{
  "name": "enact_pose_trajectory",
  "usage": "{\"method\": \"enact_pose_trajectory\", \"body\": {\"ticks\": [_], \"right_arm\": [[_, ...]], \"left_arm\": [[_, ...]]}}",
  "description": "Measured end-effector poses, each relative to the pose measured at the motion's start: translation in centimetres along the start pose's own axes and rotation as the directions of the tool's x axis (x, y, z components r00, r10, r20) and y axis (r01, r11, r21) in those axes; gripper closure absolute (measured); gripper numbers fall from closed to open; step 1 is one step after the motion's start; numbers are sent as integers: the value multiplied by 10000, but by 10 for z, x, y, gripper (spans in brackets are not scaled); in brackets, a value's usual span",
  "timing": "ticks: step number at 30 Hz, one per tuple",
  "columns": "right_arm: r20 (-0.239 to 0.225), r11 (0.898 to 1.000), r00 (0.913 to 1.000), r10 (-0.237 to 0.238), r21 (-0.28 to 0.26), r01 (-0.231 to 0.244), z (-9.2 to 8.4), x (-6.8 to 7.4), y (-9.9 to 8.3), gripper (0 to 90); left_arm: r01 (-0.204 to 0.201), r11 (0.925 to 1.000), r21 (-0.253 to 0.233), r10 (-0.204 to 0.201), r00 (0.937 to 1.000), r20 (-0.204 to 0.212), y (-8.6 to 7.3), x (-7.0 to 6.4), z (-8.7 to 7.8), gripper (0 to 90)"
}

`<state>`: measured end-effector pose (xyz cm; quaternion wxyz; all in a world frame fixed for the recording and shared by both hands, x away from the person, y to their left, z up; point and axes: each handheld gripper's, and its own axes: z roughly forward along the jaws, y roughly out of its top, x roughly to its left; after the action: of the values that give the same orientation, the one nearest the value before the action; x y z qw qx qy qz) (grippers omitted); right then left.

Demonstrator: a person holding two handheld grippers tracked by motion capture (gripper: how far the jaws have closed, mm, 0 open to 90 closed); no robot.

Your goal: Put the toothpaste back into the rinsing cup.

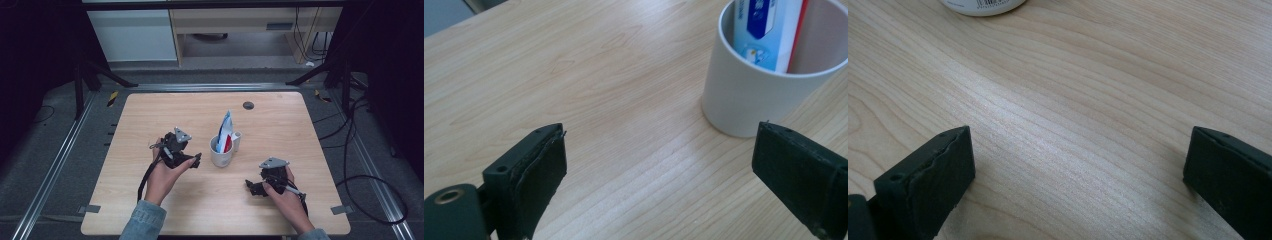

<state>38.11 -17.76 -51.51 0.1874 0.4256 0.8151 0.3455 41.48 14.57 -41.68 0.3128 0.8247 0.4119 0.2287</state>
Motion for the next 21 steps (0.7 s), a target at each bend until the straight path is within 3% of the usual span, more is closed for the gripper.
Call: {"method": "enact_pose_trajectory", "body": {"ticks": [21], "right_arm": [[-2, 10000, 10000, 6, -1, -6, 0, 0, 0, 3]], "left_arm": [[236, 9986, 471, -238, 9997, 39, -42, 26, 0, 54]]}}
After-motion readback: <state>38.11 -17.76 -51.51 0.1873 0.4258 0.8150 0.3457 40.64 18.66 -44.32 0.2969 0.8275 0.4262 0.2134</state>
